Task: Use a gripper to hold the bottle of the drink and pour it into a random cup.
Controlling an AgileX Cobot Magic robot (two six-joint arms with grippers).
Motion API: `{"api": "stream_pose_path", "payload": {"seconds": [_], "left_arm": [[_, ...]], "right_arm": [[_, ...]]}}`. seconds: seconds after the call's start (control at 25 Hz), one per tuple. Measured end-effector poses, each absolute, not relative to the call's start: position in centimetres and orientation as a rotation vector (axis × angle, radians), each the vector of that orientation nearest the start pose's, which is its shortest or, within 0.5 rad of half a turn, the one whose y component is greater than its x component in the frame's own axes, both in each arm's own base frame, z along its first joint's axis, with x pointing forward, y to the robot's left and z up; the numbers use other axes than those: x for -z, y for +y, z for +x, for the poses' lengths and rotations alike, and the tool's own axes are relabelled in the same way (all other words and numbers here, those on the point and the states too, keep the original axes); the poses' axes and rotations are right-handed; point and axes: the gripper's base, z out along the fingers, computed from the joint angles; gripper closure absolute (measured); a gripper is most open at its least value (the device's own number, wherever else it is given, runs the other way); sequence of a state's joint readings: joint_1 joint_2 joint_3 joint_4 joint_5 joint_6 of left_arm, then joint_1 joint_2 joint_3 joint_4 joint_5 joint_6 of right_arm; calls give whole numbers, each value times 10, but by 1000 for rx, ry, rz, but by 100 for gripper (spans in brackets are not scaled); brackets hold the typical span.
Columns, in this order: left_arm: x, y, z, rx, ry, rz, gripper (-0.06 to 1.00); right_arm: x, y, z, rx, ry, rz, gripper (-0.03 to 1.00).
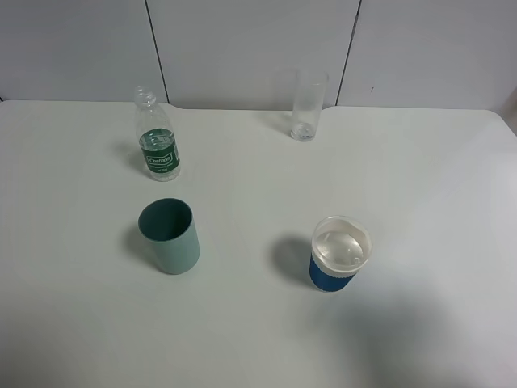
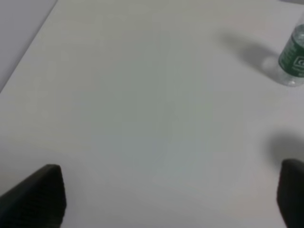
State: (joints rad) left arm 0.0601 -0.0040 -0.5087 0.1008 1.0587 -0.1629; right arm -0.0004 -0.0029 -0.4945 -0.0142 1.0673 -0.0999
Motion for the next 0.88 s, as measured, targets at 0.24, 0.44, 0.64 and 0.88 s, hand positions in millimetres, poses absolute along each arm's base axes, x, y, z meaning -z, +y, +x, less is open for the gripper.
{"api": "stream_pose_path", "payload": {"seconds": [0.24, 0.44, 0.64, 0.88], "left_arm": [[-280, 8, -7, -55, 2013, -231, 6], [-280, 8, -7, -55, 2013, -231, 6], [-280, 8, -7, -55, 2013, -231, 6], [-280, 8, -7, -55, 2013, -231, 6]], "right_arm": [[-275, -1, -5, 79, 2052, -101, 23], [-275, -1, -5, 79, 2052, -101, 23], [-275, -1, -5, 79, 2052, -101, 23], [-275, -1, -5, 79, 2052, -101, 23]]}}
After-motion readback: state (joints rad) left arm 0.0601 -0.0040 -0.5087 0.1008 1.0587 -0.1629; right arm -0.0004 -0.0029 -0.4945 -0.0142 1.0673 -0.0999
